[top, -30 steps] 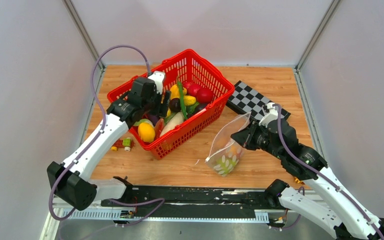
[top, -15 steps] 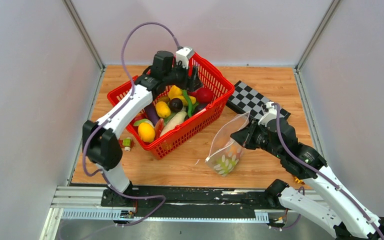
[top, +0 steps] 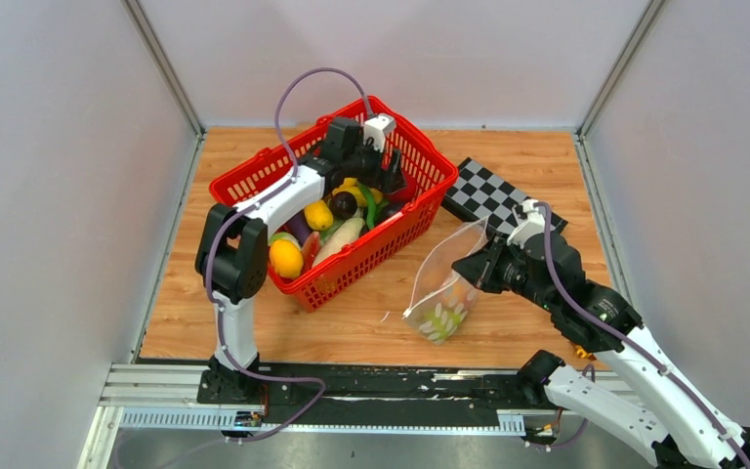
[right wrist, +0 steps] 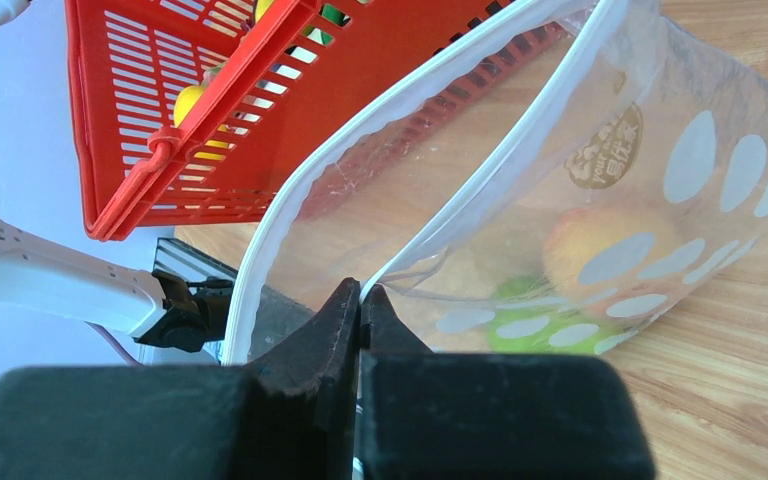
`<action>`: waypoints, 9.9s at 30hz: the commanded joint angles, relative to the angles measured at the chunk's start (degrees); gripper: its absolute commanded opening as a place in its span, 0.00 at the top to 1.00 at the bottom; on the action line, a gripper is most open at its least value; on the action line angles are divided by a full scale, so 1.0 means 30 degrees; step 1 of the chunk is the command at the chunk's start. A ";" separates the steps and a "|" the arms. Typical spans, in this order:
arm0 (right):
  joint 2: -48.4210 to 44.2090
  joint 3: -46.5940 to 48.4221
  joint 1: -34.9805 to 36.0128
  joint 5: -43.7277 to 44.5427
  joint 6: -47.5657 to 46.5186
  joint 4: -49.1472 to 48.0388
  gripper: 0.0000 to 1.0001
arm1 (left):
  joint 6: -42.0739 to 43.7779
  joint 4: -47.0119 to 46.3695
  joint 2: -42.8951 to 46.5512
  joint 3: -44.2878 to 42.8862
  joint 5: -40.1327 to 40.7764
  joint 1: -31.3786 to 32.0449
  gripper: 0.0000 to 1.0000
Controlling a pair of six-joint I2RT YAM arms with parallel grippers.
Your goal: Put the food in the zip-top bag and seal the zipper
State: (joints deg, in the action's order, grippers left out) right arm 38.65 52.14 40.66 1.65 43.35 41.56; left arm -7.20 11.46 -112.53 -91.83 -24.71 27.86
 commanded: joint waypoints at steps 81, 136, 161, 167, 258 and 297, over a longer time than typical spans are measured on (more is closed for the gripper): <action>0.1592 0.1464 -0.0039 -0.1649 -0.0684 -0.1554 1.00 | -0.5016 -0.6389 1.5732 1.0470 -0.2606 0.7935 0.58; -0.0778 -0.0688 -0.0043 -0.1869 0.0993 -0.3389 1.00 | -0.4781 -0.4576 1.2632 0.9638 0.2549 0.9625 0.07; -0.0597 -0.0557 -0.0043 -0.0765 0.0930 -0.2266 1.00 | -0.0683 0.1419 1.5782 0.7677 0.9377 0.9194 0.00; -0.0507 -0.0366 -0.0031 -0.0628 0.0682 -0.2121 0.99 | -0.1779 0.3707 1.6142 0.7648 0.9892 0.5493 0.00; -0.0809 -0.0798 -0.0042 -0.0175 0.0484 -0.1818 0.97 | -1.6872 1.9420 1.0591 0.6735 1.5743 0.1003 0.00; -0.1336 -0.0916 -0.0043 0.0435 0.0205 -0.1278 0.96 | -0.4521 1.8994 1.1382 0.5568 1.2518 0.0965 0.01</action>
State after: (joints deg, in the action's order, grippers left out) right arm 34.98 48.64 40.36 2.11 45.10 38.79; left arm -23.77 65.91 -80.34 -72.82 14.35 30.72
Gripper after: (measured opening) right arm 0.040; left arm 0.978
